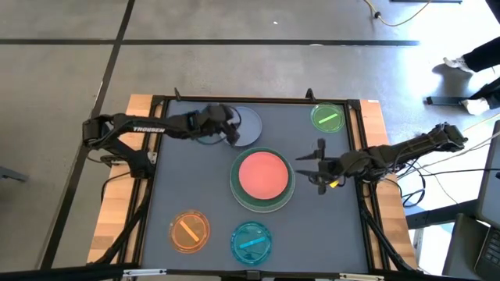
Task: Stack plastic plates
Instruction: Stack the blue plate on top of the orange plate
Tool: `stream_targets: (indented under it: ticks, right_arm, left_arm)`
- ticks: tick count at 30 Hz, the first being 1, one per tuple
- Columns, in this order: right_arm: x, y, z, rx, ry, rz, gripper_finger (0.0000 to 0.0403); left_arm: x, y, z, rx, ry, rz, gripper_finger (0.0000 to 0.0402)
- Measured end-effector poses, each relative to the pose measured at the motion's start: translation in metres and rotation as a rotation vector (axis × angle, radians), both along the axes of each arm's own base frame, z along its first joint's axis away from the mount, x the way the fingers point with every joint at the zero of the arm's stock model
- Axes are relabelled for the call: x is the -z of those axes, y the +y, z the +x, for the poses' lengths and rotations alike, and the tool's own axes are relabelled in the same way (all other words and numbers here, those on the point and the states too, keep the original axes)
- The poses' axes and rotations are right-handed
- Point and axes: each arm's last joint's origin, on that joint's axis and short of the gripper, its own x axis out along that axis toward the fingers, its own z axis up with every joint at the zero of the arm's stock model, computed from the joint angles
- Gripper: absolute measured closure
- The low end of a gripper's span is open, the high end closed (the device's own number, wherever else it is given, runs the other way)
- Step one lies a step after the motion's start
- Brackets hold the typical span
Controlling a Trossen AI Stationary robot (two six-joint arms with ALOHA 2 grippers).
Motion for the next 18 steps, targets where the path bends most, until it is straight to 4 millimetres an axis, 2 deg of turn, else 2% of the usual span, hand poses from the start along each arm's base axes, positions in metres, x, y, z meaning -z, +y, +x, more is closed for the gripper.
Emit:
stream_targets:
  ticks: [7, 15, 18]
  right_arm:
    - [-0.008, -0.005, 0.004, 0.026, -0.079, -0.031, 0.022]
    - [-0.002, -0.021, 0.012, 0.128, -0.053, 0.031, 0.022]
    - [0.001, -0.025, 0.015, 0.155, -0.036, 0.044, 0.022]
  left_arm:
    - [0.009, 0.02, -0.016, -0.118, 0.065, -0.09, 0.0234]
    - [0.02, 0.024, -0.029, -0.203, 0.136, -0.179, 0.0235]
    - [0.025, 0.023, -0.03, -0.155, 0.176, -0.14, 0.0235]
